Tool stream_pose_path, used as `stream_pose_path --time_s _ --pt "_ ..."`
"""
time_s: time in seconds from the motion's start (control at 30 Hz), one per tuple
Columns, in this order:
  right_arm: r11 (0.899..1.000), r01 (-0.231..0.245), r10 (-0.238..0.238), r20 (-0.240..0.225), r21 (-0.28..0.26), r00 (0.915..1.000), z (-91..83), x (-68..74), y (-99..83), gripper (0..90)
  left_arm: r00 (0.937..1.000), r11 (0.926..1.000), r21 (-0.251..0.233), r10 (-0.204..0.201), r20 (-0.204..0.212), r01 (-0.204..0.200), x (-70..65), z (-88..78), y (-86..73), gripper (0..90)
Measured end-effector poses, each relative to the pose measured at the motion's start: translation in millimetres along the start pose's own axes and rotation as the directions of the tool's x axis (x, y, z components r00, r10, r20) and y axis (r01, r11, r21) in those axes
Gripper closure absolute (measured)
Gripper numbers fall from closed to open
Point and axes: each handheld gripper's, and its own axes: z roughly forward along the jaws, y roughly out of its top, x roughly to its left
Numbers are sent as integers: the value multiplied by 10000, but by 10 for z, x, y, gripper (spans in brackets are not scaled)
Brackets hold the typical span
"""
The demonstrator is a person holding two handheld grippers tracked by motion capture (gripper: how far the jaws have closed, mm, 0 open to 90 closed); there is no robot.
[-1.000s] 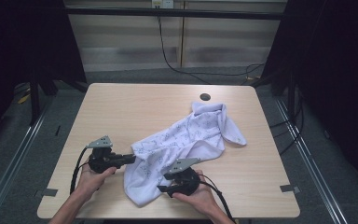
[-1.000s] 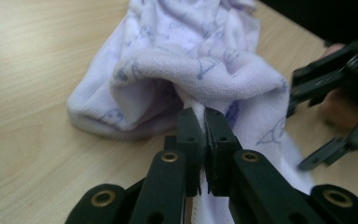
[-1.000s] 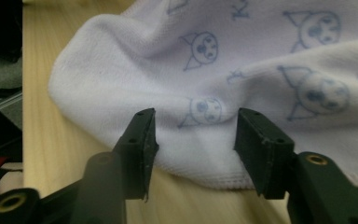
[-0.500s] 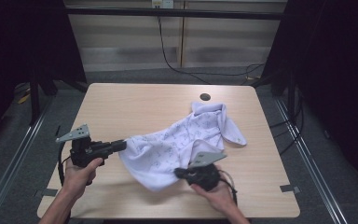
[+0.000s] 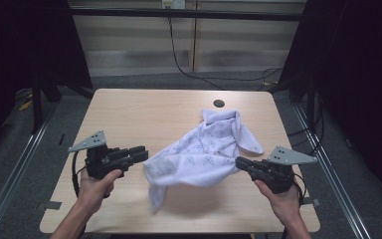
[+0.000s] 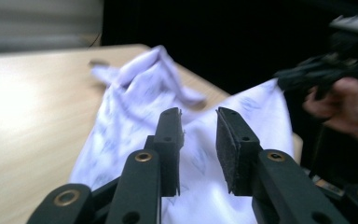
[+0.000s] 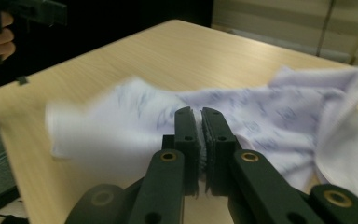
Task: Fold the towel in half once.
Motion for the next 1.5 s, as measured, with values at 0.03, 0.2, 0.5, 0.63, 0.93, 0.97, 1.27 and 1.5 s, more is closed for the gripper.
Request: stream_pose_path --time_s 0.03,0.2,0.5,0.63,0.93,0.97,1.27,1.5 --pt "9999 -107 106 144 75 9998 -12 -46 -47 862 10000 9995 315 -87 25 86 32 60 -71 687" --pt "9961 -542 533 144 701 9985 25 -146 -296 861 9997 9709 2396 -104 203 52 110 414 -509 663" --pt "9881 -1044 1037 122 1125 9945 140 -188 -618 860 9986 9376 3457 466 -230 -358 236 639 -771 470" --pt "9892 -1006 1012 4 1068 9949 144 -206 -635 860 9935 9122 3980 1131 -159 -975 184 666 -876 570" --pt "9881 -870 928 -406 1268 9949 161 -112 -678 859 9861 8868 4349 1650 181 -1563 103 446 -933 887" --pt "9892 -826 888 -469 1211 9949 140 -86 -668 859 9876 8972 4141 1536 336 -1536 87 387 -927 888" --pt "9951 192 -70 -1235 972 9923 -300 446 -584 857 9850 9762 1767 1020 1389 -1260 -227 -426 -770 890" --pt "9949 427 -277 -1592 912 9869 -541 747 -707 707 9834 9790 1723 812 1622 -1092 -308 -652 -915 803"
